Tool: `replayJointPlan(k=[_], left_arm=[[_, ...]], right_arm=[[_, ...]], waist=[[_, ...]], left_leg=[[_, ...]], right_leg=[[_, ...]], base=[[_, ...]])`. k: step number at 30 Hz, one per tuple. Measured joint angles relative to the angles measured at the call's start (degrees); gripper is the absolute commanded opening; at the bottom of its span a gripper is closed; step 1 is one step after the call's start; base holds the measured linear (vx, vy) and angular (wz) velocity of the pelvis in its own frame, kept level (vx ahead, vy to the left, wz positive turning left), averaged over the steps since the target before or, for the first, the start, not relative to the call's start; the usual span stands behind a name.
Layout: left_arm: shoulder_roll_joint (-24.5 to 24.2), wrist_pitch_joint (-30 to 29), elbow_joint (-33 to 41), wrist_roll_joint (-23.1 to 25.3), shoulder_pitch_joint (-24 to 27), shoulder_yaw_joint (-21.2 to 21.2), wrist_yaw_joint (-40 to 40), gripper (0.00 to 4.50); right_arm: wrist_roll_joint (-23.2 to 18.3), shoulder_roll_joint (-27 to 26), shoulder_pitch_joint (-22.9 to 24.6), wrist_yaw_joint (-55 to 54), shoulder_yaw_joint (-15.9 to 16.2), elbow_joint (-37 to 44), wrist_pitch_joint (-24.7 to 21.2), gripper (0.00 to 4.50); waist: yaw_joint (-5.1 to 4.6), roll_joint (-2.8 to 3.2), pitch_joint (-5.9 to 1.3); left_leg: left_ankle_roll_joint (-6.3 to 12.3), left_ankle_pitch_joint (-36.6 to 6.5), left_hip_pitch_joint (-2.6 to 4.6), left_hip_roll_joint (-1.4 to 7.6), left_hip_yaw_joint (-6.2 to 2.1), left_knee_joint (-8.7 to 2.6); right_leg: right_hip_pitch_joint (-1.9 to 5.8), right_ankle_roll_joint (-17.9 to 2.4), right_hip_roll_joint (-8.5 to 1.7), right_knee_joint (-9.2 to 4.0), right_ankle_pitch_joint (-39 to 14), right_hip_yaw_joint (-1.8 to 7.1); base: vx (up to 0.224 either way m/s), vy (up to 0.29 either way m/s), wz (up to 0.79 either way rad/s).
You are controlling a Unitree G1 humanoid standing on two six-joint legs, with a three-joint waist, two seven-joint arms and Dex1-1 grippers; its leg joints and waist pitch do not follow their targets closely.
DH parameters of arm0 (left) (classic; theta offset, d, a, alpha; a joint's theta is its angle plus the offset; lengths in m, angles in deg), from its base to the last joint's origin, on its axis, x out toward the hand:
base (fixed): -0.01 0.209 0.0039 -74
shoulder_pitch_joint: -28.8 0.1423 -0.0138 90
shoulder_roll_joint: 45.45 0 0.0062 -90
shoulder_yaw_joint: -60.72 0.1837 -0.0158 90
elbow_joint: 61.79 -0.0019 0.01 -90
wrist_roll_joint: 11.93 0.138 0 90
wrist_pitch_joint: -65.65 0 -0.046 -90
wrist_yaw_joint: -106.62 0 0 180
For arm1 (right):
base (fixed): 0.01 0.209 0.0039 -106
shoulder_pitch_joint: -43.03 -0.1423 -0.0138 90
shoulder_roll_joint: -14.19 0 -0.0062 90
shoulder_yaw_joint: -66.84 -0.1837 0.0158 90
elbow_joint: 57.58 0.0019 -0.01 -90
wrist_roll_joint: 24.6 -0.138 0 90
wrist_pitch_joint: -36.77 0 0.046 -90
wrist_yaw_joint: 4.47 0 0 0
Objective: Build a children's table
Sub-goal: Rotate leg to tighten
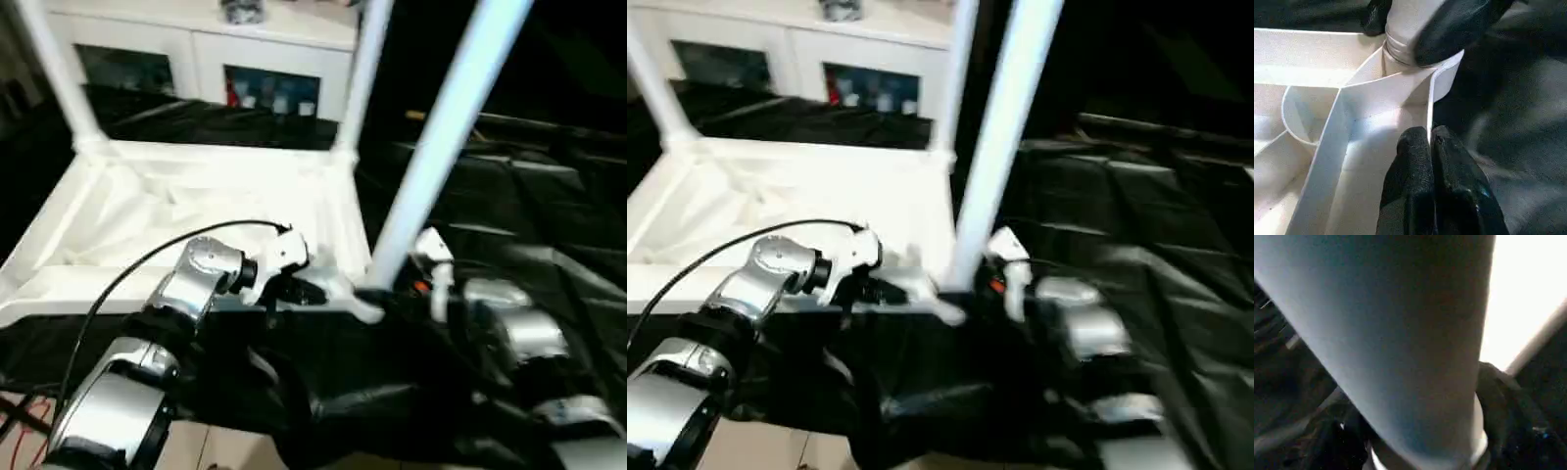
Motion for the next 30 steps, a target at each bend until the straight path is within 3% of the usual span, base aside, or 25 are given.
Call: replayJointPlan(k=[7,9,15,17,23,28,30], left_arm=[[4.27,-4.26,0.61,1.04,-0.03,-1.16,-9.81,0.00],[4.65,-5.20,1.43,1.13,0.22,-1.29,-10.72,0.00],[5.21,-6.22,2.40,1.26,0.40,-1.33,-11.54,0.00],[5.16,-6.11,2.41,1.28,0.44,-1.34,-11.68,0.00],[3.87,-5.26,4.07,1.23,1.25,-0.90,-7.31,0.00],[1.67,-3.05,4.29,-0.17,1.67,0.11,-0.37,0.00],[0.62,-1.65,3.72,-0.58,1.58,0.54,2.33,0.00]], right_arm=[[0.72,-5.24,-3.43,-18.52,-3.10,-5.44,2.61,2.66],[1.19,-5.91,-4.02,-19.94,-3.41,-6.46,3.84,3.22],[2.83,-6.04,-4.36,-19.90,-3.41,-7.60,5.05,3.79],[4.07,-5.91,-4.43,-19.41,-2.52,-8.06,6.35,3.79],[3.87,-1.81,-1.74,-8.09,-0.74,-5.16,8.35,3.79],[0.86,3.44,1.96,5.43,0.77,1.44,4.13,3.79],[0.25,5.31,2.61,10.03,1.81,3.22,2.37,3.50]], waist=[[-1.15,0.15,-0.16],[-1.28,0.29,-0.24],[-1.36,0.28,-0.28],[-1.40,0.28,-0.28],[-1.19,0.26,-0.26],[-0.70,0.22,-0.20],[-0.37,0.19,-0.19]], left_leg=[[0.00,0.00,0.00,-0.09,-0.04,-0.02],[0.00,0.00,-0.03,-0.09,-0.04,-0.05],[0.03,-0.03,-0.07,-0.09,-0.03,-0.11],[0.02,-0.02,-0.06,-0.08,-0.03,-0.14],[0.03,-0.03,-0.14,-0.08,-0.04,-0.25],[0.09,-0.06,-0.22,-0.06,-0.03,-0.31],[0.09,-0.06,-0.22,-0.04,-0.03,-0.29]], right_leg=[[0.02,0.01,-0.02,-0.04,0.00,0.06],[-0.01,0.01,-0.02,-0.04,0.00,0.05],[0.00,-0.16,-0.01,-0.07,0.10,0.05],[-0.01,-0.15,-0.01,-0.06,0.10,0.04],[-0.05,-0.06,-0.01,-0.11,0.04,0.02],[-0.11,-0.03,0.01,-0.13,-0.03,-0.04],[-0.11,-0.04,0.01,-0.11,-0.03,-0.04]], base=[[0.000,0.000,0.00],[0.000,0.000,0.00],[0.000,0.000,0.00],[0.000,0.000,0.00],[0.000,0.000,0.00],[0.000,0.000,0.00],[0.000,0.000,0.00]])
